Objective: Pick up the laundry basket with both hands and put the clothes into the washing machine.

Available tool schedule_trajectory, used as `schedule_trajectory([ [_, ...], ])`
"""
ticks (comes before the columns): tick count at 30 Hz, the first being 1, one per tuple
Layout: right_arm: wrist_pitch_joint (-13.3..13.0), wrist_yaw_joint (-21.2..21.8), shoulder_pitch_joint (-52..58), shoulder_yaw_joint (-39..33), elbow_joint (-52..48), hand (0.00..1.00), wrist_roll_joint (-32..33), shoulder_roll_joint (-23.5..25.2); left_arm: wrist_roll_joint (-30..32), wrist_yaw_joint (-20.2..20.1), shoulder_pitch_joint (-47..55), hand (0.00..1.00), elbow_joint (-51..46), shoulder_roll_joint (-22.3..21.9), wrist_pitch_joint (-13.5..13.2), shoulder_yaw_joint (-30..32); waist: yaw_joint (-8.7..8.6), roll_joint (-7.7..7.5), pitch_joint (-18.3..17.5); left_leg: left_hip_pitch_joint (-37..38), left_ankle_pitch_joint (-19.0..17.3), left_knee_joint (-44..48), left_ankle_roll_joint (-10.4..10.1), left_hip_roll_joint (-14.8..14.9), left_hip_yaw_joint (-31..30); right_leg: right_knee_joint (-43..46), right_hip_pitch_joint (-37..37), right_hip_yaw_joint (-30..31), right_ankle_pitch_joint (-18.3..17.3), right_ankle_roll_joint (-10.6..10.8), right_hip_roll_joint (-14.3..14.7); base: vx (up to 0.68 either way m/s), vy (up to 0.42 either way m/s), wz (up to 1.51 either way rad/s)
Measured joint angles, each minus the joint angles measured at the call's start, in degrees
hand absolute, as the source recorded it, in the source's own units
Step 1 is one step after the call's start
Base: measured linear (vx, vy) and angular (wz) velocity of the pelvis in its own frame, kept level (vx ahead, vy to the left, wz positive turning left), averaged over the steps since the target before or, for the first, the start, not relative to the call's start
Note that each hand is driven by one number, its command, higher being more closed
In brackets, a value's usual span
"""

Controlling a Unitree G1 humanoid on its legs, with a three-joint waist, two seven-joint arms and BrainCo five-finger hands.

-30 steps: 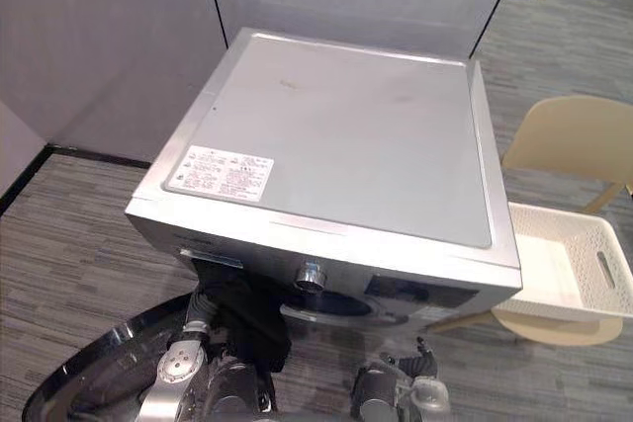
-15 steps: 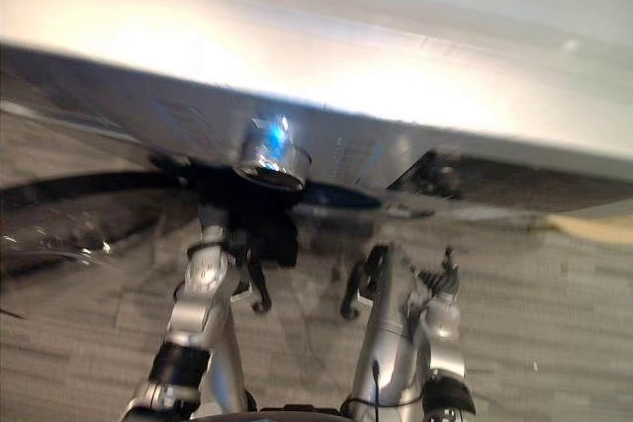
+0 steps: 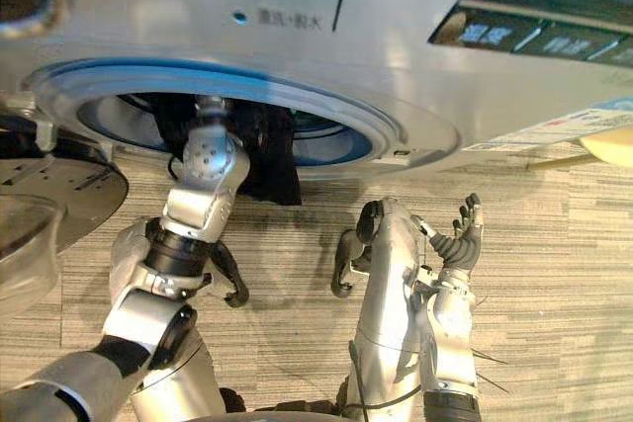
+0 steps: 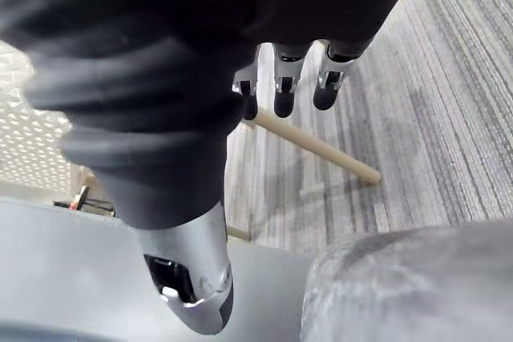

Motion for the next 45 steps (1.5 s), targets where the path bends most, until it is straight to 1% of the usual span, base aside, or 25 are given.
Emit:
schedule_trajectory([
  [2, -0.29, 0.51, 0.00, 0.13, 0.03, 0.00, -0.01, 0.01, 1.39, 0.31, -3.84, 1.00, 0.14, 1.79, 0.00, -0.92, 0.00, -0.09, 0.04, -0.04, 0.16, 0.30, 0.34, 0.01, -0.46, 0.17, 0.01, -0.09, 0.01, -0.03, 0.30, 0.01, -0.035, -0.08],
  [6, -0.78, 2.39, -0.07, 0.25, 0.08, 0.00, 0.00, 0.02, 7.71, 1.49, -12.22, 1.00, 2.22, 5.42, 0.01, -4.50, -0.34, -0.91, 0.46, -0.76, -0.02, 1.47, 0.02, -0.10, -1.96, 0.99, -0.06, -0.71, -0.13, -0.27, 0.50, 0.01, -0.015, -0.04],
  [8, -1.03, 2.48, -0.10, 0.23, -0.01, 0.00, 0.00, 0.05, 11.18, 1.74, -15.52, 1.00, 3.12, 7.14, -0.02, -7.00, -0.46, -1.74, 0.86, -1.11, -0.01, 1.63, 0.02, -0.11, -1.87, 1.15, -0.59, -0.50, -0.12, -0.26, 0.52, 0.00, 0.000, 0.00],
  [9, -1.27, 2.75, -0.22, 0.24, -0.23, 0.00, -0.01, 0.01, 14.24, 2.13, -17.88, 0.00, 5.02, 8.61, 0.18, -8.77, -0.60, -2.04, 0.98, -1.64, 0.00, 1.84, 0.04, -0.12, -1.89, 1.27, -1.05, -0.45, -0.09, -0.23, 0.52, 0.00, 0.000, 0.00],
  [10, -1.43, 3.51, -0.46, 0.39, -0.26, 0.00, -0.03, 0.02, 18.13, 2.56, -20.13, 0.00, 7.34, 9.99, 0.76, -10.50, -0.96, -2.40, 1.11, -2.05, 0.00, 2.04, 0.04, -0.12, -1.94, 1.40, -1.42, -0.38, -0.04, -0.19, 0.53, 0.00, 0.000, 0.00],
  [12, -1.77, 3.76, -0.63, 0.85, -0.28, 0.00, -0.14, 0.01, 22.44, 2.49, -22.75, 0.00, 10.58, 12.02, 2.01, -12.57, -1.41, -2.57, 1.07, -2.40, 0.00, 2.20, 0.05, -0.08, -1.97, 1.45, -1.79, -0.33, 0.05, -0.02, 0.58, 0.00, -0.005, -0.02],
  [13, -2.00, 4.25, -0.63, 0.98, -0.88, 0.00, -0.13, -0.03, 30.07, 2.05, -25.93, 0.00, 14.79, 13.75, 4.38, -13.96, -1.52, -2.60, 1.07, -3.04, -0.07, 2.23, -0.10, 0.04, -1.97, 1.39, -2.47, -0.28, 0.25, -0.16, 0.76, 0.01, -0.012, -0.06],
  [15, -1.95, 4.92, -0.99, 1.06, -1.13, 0.00, -0.08, -0.29, 35.18, -0.11, -26.72, 0.00, 17.16, 14.36, 5.88, -13.97, -1.44, -2.64, 1.07, -3.38, -0.11, 2.24, -0.22, 0.06, -1.97, 1.38, -2.96, -0.28, 0.54, -0.64, 0.76, 0.00, -0.011, -0.06],
  [17, -1.62, 5.81, -1.02, 1.08, -1.17, 0.00, 0.18, -0.54, 37.82, -3.12, -26.72, 0.00, 20.27, 14.18, 7.03, -14.08, -1.31, -2.85, 1.16, -3.43, -0.08, 2.24, -0.17, 0.03, -2.13, 1.38, -2.94, -0.42, 0.69, -0.63, 0.57, 0.00, 0.000, 0.00],
  [18, -1.47, 6.18, -1.02, 1.26, -1.18, 0.00, 0.30, -0.83, 38.02, -3.87, -26.72, 0.00, 21.23, 13.95, 7.25, -14.06, -1.30, -2.85, 1.16, -3.42, -0.02, 2.24, -0.06, 0.01, -2.15, 1.39, -2.86, -0.46, 0.83, -0.51, 0.49, 0.00, 0.000, 0.00],
  [19, -0.46, 7.17, -1.01, 1.92, -1.89, 0.00, 0.53, -2.72, 39.07, -5.49, -26.67, 0.00, 23.43, 13.08, 7.60, -14.00, -1.11, -2.91, 1.21, -3.39, 0.04, 2.27, 0.06, -0.06, -2.16, 1.40, -2.75, -0.46, 0.90, -0.54, 0.40, 0.00, 0.000, 0.00],
  [22, 0.49, 10.07, -0.95, 2.05, -3.92, 0.00, 3.22, -5.24, 41.18, -7.76, -26.21, 0.00, 23.96, 12.78, 7.61, -13.86, -0.71, -3.46, 1.94, -3.08, 0.04, 2.41, 0.06, -0.15, -2.47, 1.50, -2.05, -0.68, 0.90, -0.54, 0.32, 0.00, 0.000, 0.00],
  [23, 0.49, 10.75, -0.86, 2.16, -4.59, 0.00, 3.87, -5.90, 41.93, -7.96, -26.07, 0.00, 23.96, 12.70, 7.60, -13.86, -0.42, -3.57, 2.26, -2.97, 0.02, 2.41, 0.01, -0.21, -2.66, 1.49, -1.68, -0.87, 0.87, -0.52, 0.24, 0.01, -0.011, 0.05],
  [24, 0.49, 11.87, -0.22, 2.96, -6.52, 0.00, 5.27, -8.07, 42.34, -8.98, -25.85, 0.00, 23.95, 12.24, 7.44, -13.90, -0.08, -3.97, 2.59, -2.88, -0.06, 2.40, -0.16, -0.23, -2.83, 1.47, -1.39, -1.06, 0.83, -0.56, 0.12, 0.01, -0.010, 0.05],
  [26, 0.48, 13.52, -0.11, 4.21, -7.78, 0.00, 6.77, -10.42, 43.43, -9.53, -25.11, 0.00, 23.94, 12.33, 7.43, -13.89, 0.01, -4.07, 2.75, -2.87, -0.03, 2.33, -0.11, -0.60, -2.91, 1.47, -0.97, -1.25, 0.71, -0.58, -0.47, 0.02, -0.008, 0.12],
  [30, 1.69, 13.63, 0.31, 4.29, -8.03, 0.00, 8.54, -11.62, 43.24, -10.54, -23.03, 0.00, 23.58, 13.24, 7.45, -13.67, 0.28, -4.07, 2.75, -2.51, 0.15, 1.92, 0.24, -1.09, -2.99, 0.97, -0.09, -1.58, 0.61, -0.46, -0.63, 0.02, -0.006, 0.06],
  [32, 2.46, 13.66, 0.56, 4.33, -8.09, 0.00, 9.17, -11.93, 42.91, -11.17, -21.04, 0.00, 20.95, 13.61, 7.47, -13.04, 0.65, -4.07, 2.75, -1.85, 0.17, 1.20, 0.28, -1.09, -2.76, 0.24, 0.56, -1.72, 0.61, -0.45, -0.63, 0.00, 0.000, 0.00],
  [34, 3.26, 13.69, 1.34, 4.44, -8.10, 0.00, 9.48, -13.03, 40.78, -11.30, -18.33, 0.00, 17.35, 13.69, 7.43, -12.91, 1.40, -4.05, 2.74, -0.59, 0.18, 0.14, 0.28, -1.09, -2.41, -0.72, 1.59, -1.89, 0.61, -0.46, -0.67, 0.02, -0.008, -0.01],
  [36, 3.29, 13.78, 1.63, 5.62, -7.28, 0.00, 9.61, -11.94, 39.50, -11.33, -15.15, 0.00, 14.34, 13.53, 7.37, -11.23, 1.66, -4.03, 2.72, 0.52, 0.25, -1.10, 0.15, -1.12, -2.34, -2.01, 2.84, -2.42, 0.61, -0.47, -0.68, 0.04, -0.024, 0.02],
  [37, 2.53, 14.45, -0.13, 7.14, -0.85, 0.00, 6.31, -8.82, 39.16, -11.34, -12.19, 0.00, 11.99, 13.10, 7.72, -9.61, 1.68, -3.98, 2.70, 1.94, 1.01, -3.37, 0.37, -1.25, -2.33, -4.24, 4.99, -3.66, 0.64, -0.53, -0.77, 0.07, -0.037, 0.14],
  [38, 2.84, 13.98, -2.76, 7.72, 4.67, 0.00, 2.42, -6.44, 38.95, -11.33, -10.57, 0.00, 10.89, 11.91, 8.50, -8.02, 1.82, -3.94, 2.65, 3.85, 1.29, -4.78, 0.08, -1.76, -1.79, -5.38, 6.70, -3.78, 0.64, -0.54, -0.82, 0.07, -0.036, 0.17],
  [40, 3.14, 12.50, -5.96, 6.97, 7.70, 0.00, 0.12, -5.51, 38.12, -11.23, -8.22, 0.00, 8.40, 10.61, 8.90, -5.72, 1.87, -3.46, 2.40, 5.73, 1.38, -6.27, -0.10, -2.04, -1.60, -6.65, 8.68, -4.07, 0.64, -0.53, -0.85, 0.04, -0.019, 0.13],
  [41, 3.34, 11.67, -7.53, 6.50, 10.50, 0.00, -0.34, -5.21, 37.64, -11.18, -7.59, 0.00, 7.25, 9.82, 8.96, -4.89, 2.69, -3.45, 2.39, 6.82, 1.74, -7.68, -0.35, -2.11, -1.33, -7.90, 9.70, -4.38, 0.64, -0.54, -0.82, 0.03, -0.037, 0.10],
  [43, 3.85, 10.51, -9.10, 6.13, 12.94, 0.00, -0.56, -5.05, 37.79, -11.07, -6.69, 0.00, 5.35, 9.69, 9.31, -4.67, 3.22, -3.44, 2.39, 7.89, 2.72, -9.82, -0.59, -2.30, -1.18, -9.72, 11.04, -5.15, 0.73, -0.70, -0.85, 0.02, -0.055, 0.12],
  [45, 4.68, 9.21, -10.27, 5.92, 15.80, 0.00, -0.57, -4.12, 40.12, -9.84, -3.65, 0.00, 2.45, 9.81, 9.50, -4.63, 3.41, -3.41, 2.35, 10.59, 4.01, -13.40, -1.17, -3.16, -0.89, -12.53, 13.98, -6.31, 0.85, -0.91, -1.42, 0.03, -0.074, 0.22],
])
